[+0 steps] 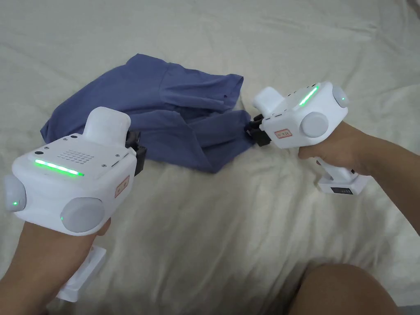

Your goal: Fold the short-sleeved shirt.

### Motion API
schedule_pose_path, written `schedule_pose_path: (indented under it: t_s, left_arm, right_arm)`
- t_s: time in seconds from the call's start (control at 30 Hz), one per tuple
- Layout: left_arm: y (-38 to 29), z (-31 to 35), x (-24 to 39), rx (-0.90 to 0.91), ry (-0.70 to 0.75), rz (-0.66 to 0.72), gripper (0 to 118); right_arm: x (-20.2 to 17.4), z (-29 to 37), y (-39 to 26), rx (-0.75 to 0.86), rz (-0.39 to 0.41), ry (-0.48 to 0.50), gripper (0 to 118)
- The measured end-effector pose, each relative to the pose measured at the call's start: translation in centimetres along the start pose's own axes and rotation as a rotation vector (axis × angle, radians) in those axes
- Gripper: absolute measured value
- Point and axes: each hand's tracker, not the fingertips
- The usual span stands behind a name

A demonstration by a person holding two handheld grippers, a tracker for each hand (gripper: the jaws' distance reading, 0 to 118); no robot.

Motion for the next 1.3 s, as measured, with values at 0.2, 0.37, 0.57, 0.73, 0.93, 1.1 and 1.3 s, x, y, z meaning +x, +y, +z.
schedule_pose_path:
  t_s: [0.2,0.37,0.57,0.73,0.93,1.1,1.3]
  left_arm:
    - [0.0,1.1,-1.6,0.010,0.020,0.022,0]
    - [0.2,1.1,-2.7,0.006,0.029,0.016,0]
    - [2.2,-0.4,-2.5,0.003,-0.008,-0.103,0]
    - [7.4,-5.1,-1.1,-0.002,-0.138,-0.234,0]
    - [14.9,-14.8,1.1,-0.078,-0.338,-0.304,73]
    - [18.0,-22.5,4.9,-0.230,-0.390,-0.441,73]
    - [18.8,-30.2,7.0,-0.338,-0.379,-0.434,73]
  right_arm:
    - [-2.2,4.0,-0.2,0.117,-0.026,0.023,5]
    - [-3.9,7.1,-0.9,0.185,-0.067,0.030,5]
    - [-5.0,7.3,-3.9,0.189,-0.119,0.046,4]
    - [-4.2,6.0,-4.9,0.175,-0.157,0.058,4]
    - [-3.2,5.4,-4.9,0.186,-0.179,0.076,4]
    - [-2.4,5.2,-5.2,0.193,-0.201,0.101,4]
    - [-2.4,4.8,-5.7,0.184,-0.203,0.112,4]
